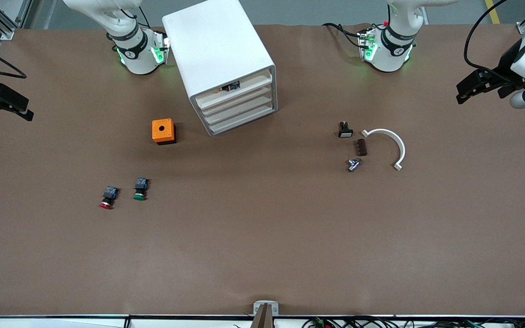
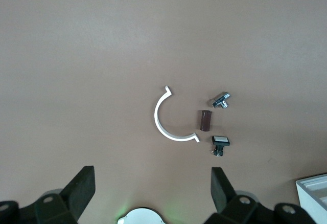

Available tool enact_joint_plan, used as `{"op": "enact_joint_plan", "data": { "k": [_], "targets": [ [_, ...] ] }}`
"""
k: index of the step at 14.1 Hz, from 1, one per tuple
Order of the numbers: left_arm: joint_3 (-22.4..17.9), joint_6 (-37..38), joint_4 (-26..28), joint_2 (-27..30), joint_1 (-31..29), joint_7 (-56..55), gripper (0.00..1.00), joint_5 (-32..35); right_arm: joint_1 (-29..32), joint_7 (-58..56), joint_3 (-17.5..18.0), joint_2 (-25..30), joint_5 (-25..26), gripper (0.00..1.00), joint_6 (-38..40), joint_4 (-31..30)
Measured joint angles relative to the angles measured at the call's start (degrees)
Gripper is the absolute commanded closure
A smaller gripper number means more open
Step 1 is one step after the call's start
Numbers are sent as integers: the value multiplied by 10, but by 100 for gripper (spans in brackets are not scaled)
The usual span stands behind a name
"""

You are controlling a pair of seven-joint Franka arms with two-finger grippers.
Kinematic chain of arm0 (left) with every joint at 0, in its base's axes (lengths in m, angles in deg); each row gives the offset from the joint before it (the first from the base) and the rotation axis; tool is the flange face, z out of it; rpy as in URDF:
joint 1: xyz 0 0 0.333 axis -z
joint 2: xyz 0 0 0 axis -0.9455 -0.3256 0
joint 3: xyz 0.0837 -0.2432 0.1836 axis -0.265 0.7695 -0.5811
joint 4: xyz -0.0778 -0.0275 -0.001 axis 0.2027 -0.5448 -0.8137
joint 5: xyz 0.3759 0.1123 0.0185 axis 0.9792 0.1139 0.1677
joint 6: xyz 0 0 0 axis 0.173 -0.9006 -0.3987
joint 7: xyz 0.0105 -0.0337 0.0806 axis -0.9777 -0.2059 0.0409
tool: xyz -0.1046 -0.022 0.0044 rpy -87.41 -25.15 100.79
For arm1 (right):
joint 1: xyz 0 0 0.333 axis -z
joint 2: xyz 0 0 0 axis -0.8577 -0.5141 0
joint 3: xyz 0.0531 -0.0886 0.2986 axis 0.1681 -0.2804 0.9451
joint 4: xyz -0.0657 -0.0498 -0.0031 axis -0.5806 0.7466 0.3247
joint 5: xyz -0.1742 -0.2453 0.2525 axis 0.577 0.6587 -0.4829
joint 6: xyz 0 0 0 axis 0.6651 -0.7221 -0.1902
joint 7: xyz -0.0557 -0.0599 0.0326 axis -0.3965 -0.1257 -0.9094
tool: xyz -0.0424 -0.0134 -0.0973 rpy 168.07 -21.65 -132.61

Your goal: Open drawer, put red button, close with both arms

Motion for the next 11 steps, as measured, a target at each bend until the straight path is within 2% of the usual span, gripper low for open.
{"op": "enact_joint_plan", "data": {
  "k": [6, 11],
  "targets": [
    [0, 7, -8, -9, 0, 0, 0, 0, 0, 0, 0, 0, 0, 0, 2, -1],
    [4, 3, -17, -72, 2, -3, 0, -1, 0, 0, -1, 1, -7, 0, 3, -4]
  ]
}}
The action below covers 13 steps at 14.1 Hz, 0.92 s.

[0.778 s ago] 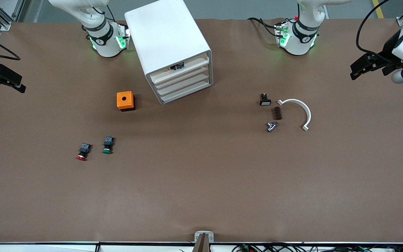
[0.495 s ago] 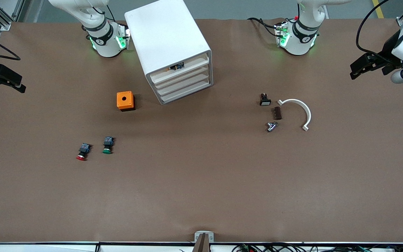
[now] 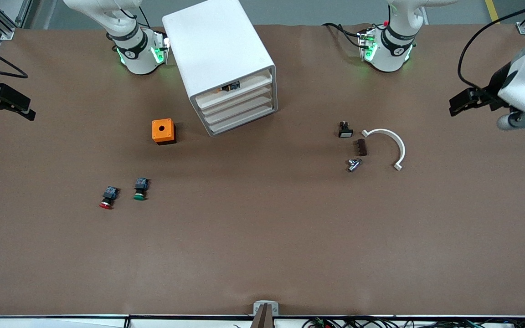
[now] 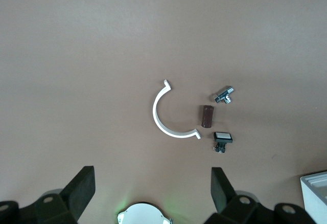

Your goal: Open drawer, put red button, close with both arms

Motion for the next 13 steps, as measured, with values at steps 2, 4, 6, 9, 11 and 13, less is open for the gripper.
{"op": "enact_joint_plan", "data": {
  "k": [2, 4, 6, 9, 11, 13],
  "targets": [
    [7, -26, 2, -32, 5, -22, 0, -13, 0, 0, 0, 0, -1, 0, 0, -1],
    [16, -60, 12, -63, 11, -79, 0, -31, 0, 0, 0, 1, -1, 0, 0, -1],
    [30, -84, 17, -99, 20, -162, 0, -44, 0, 0, 0, 1, -1, 0, 0, -2],
    [53, -117, 18, -157, 53, -334, 0, -61, 0, 0, -1, 1, -2, 0, 1, -3],
    [57, -140, 18, -195, 90, -446, 0, -89, 0, 0, -1, 1, -2, 0, 1, -3],
    [58, -162, 16, -233, 130, -549, 0, -113, 0, 0, -1, 1, -2, 0, 1, -3]
  ]
}}
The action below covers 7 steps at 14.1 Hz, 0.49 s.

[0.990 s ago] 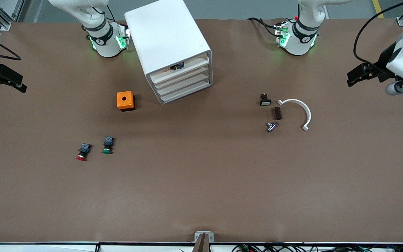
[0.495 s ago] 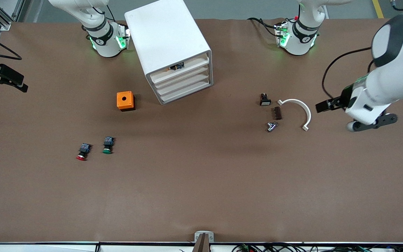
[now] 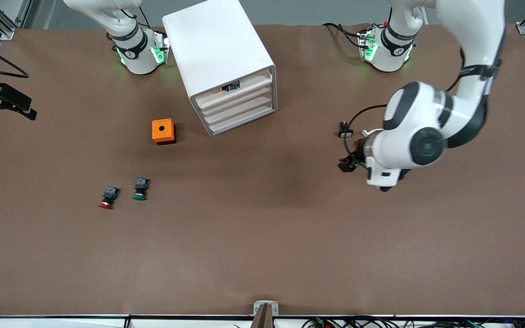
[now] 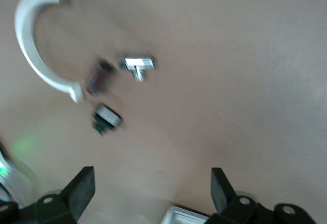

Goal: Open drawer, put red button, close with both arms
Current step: 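Reach the left gripper to the white cabinet's drawer front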

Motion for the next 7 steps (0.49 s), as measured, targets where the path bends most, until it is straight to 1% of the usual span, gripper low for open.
{"op": "enact_joint_plan", "data": {
  "k": [2, 5, 7],
  "targets": [
    [1, -7, -6, -35, 37, -109, 0, -33, 0, 0, 0, 0, 0, 0, 0, 0],
    [1, -8, -13, -75, 82, -269, 0, -99, 0, 0, 0, 0, 0, 0, 0, 0],
    [1, -8, -15, -98, 104, -345, 0, -149, 1, 0, -1, 0, 0, 0, 0, 0]
  ]
}}
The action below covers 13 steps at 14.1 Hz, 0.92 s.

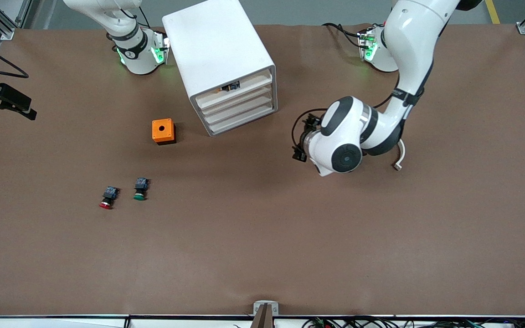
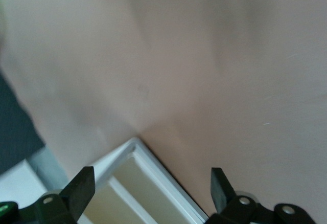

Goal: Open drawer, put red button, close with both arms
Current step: 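Reach the left gripper to the white cabinet's drawer front, then pull the drawer out with the left gripper while the right gripper descends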

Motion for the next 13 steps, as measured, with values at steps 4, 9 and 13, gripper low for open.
{"op": "enact_joint_plan", "data": {
  "k": [4, 9, 13],
  "targets": [
    [0, 0, -2, -38, 41, -104, 0, -125, 8, 0, -2, 0, 0, 0, 0, 0],
    [0, 2, -4, -65, 60, -234, 26, -234, 10, 0, -1, -27, 0, 0, -5, -13],
    [0, 2, -5, -78, 86, -277, 49, -281, 21, -1, -2, -107, 0, 0, -63, -17]
  ]
}}
